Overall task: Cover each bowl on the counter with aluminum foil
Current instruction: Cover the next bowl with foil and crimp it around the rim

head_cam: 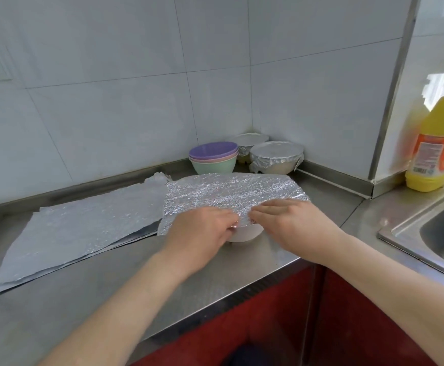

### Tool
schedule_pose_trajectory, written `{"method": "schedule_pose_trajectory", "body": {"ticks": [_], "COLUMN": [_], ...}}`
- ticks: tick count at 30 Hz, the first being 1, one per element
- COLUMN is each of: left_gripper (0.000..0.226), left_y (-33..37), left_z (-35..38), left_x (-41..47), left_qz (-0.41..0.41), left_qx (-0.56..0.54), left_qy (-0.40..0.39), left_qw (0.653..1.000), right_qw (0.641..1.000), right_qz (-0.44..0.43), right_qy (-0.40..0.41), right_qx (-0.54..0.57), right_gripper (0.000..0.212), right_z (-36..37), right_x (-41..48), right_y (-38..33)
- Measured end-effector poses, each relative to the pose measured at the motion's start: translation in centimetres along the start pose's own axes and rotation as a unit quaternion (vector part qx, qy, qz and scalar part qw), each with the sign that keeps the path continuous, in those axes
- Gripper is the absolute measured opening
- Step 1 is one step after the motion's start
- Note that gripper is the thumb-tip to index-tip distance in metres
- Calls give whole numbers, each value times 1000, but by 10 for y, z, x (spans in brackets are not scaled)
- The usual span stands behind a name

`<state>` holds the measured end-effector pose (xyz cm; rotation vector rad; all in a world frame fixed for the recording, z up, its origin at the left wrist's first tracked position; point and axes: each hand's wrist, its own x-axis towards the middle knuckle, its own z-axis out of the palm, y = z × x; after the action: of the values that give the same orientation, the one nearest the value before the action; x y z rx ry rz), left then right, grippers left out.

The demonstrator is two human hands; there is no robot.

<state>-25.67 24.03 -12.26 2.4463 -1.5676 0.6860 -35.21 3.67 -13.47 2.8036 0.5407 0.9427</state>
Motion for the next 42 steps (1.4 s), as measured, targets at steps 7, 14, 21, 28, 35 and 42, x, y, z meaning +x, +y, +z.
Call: {"method": "schedule_pose_trajectory", "body": {"ticks": [7, 14, 21, 28, 35, 42], "left_gripper": [20, 20, 16, 18, 11, 34], "left_y": [-1, 5, 5, -1, 1, 24], "left_z": [11, 15, 24, 25, 18, -16], "left_x": [-1, -1, -16, -19, -22, -1], "left_qz": [25, 71, 103, 98, 104, -54], "left_qx": [-29, -28, 86, 61, 67, -97], "left_qy": [115, 151, 222, 227, 228, 126], "left_qw": [993, 986, 966, 967, 966, 986], "right_qw": [997, 993, 986, 982, 979, 977], "right_qz": [16, 9, -7, 0, 13, 8], "right_qy": [73, 115, 162, 184, 199, 209], "right_qx": [-23, -39, -46, -34, -43, -51], "right_gripper": [31, 27, 20, 15, 14, 12], "right_z": [11, 11, 17, 20, 20, 20], "right_x": [-7, -16, -26, -26, -28, -28], "right_y": [6, 11, 4, 0, 1, 1]}}
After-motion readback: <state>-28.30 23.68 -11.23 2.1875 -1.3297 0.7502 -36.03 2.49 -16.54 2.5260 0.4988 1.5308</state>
